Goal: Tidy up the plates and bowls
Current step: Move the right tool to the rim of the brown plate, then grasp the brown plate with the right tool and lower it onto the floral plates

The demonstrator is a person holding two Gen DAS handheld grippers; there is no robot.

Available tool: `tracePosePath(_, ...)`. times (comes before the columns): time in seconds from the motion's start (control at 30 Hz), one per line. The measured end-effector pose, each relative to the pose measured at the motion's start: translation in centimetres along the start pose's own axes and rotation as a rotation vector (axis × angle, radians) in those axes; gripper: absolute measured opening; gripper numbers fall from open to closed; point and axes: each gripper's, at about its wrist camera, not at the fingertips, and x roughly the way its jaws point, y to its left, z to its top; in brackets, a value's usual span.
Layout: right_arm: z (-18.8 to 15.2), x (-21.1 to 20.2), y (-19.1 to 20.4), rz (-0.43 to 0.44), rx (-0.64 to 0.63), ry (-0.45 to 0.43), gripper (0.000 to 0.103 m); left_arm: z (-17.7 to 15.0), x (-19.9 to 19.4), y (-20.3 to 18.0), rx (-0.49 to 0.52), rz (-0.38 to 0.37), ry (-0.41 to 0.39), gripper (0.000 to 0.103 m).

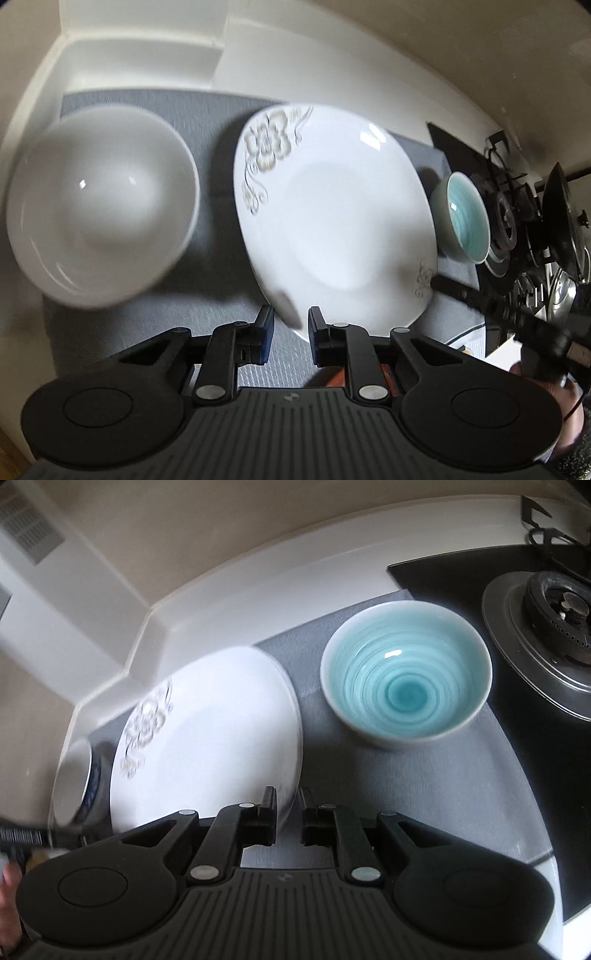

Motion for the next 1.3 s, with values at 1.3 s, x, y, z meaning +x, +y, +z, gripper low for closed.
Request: tracePosePath(1.3,-7.3,-2.7,-2.5,-0.035,-0.187,0.138,0.007,-7.1,1.1,-7.2,0.186,0.108,0.013,0.045)
